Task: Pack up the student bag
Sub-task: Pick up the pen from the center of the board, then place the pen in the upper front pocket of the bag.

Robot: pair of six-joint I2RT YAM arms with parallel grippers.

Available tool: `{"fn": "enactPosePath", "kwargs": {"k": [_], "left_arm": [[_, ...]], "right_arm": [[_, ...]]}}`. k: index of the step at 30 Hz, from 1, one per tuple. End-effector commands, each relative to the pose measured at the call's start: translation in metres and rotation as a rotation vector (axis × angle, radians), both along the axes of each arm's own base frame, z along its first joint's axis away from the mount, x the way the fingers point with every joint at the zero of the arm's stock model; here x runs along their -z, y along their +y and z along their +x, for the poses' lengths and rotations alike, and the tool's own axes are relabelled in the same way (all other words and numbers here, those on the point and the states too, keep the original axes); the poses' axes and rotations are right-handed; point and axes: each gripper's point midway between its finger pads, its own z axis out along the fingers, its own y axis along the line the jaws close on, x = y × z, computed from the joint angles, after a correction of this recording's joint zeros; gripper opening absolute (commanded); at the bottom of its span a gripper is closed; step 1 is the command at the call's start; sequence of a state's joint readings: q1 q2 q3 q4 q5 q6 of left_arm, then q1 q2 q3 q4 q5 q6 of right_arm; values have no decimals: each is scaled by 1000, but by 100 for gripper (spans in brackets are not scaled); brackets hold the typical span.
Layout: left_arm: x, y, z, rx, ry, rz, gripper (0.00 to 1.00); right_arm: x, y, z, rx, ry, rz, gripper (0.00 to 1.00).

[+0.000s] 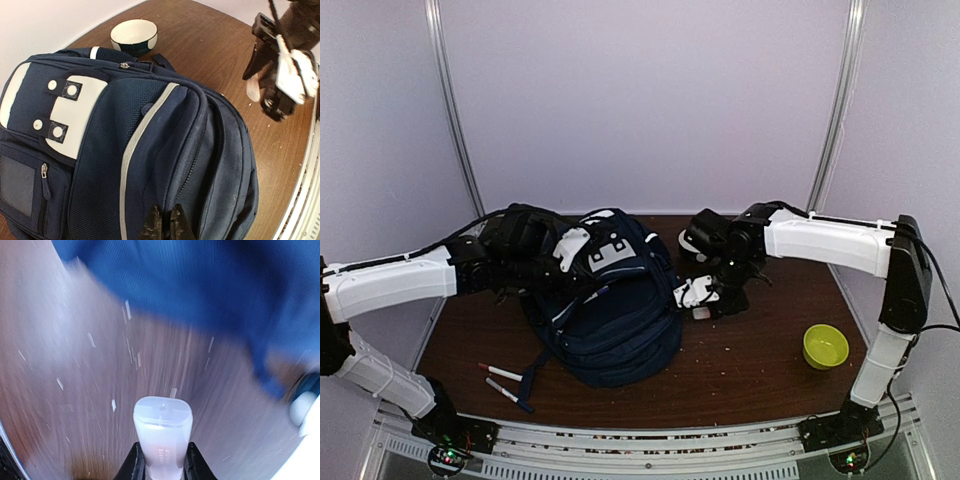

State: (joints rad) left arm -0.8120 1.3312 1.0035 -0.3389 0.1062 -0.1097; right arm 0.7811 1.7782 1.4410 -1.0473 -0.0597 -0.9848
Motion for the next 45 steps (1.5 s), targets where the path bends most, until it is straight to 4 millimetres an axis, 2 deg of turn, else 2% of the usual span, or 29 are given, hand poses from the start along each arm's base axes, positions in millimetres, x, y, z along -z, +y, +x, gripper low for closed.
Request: {"fn": "enactPosePath", "kwargs": {"k": [1, 6, 12, 16, 21, 29, 32, 34, 36, 39, 41, 45], "left_arm": [[-44, 5, 8, -30, -75, -59, 0], [-56, 8, 10, -40, -101, -56, 0], [-68, 9, 8, -42, -109, -78, 0], [-75, 10, 7, -45, -118, -88, 0], [-79, 11, 7, -48, -125, -92, 0], [-85, 17, 3, -52, -132, -93, 0], [-86, 19, 2, -57, -134, -96, 0], [-85, 20, 1, -59, -133, -97, 0], [-84, 20, 1, -59, -131, -96, 0], [-83, 21, 1, -65, -130, -97, 0], [-78, 21, 2, -68, -122, -94, 0], [-64, 19, 2, -81, -83, -81, 0]], "right_arm": [[-44, 46, -37, -140, -43, 70, 10], [-79, 99, -57, -312, -204, 114, 10], [-103, 163, -51, -407, -379, 199, 9], [-102, 197, -32, -402, -463, 222, 9], [-81, 224, -8, -411, -569, 228, 9], [-43, 237, 14, -405, -700, 227, 11], [-40, 241, 27, -377, -804, 240, 12], [-38, 243, 36, -352, -841, 234, 19], [-37, 244, 41, -323, -861, 242, 33], [-38, 241, 40, -307, -841, 257, 41], [-48, 237, 34, -290, -819, 295, 47], [-61, 219, 7, -313, -696, 355, 49]]}}
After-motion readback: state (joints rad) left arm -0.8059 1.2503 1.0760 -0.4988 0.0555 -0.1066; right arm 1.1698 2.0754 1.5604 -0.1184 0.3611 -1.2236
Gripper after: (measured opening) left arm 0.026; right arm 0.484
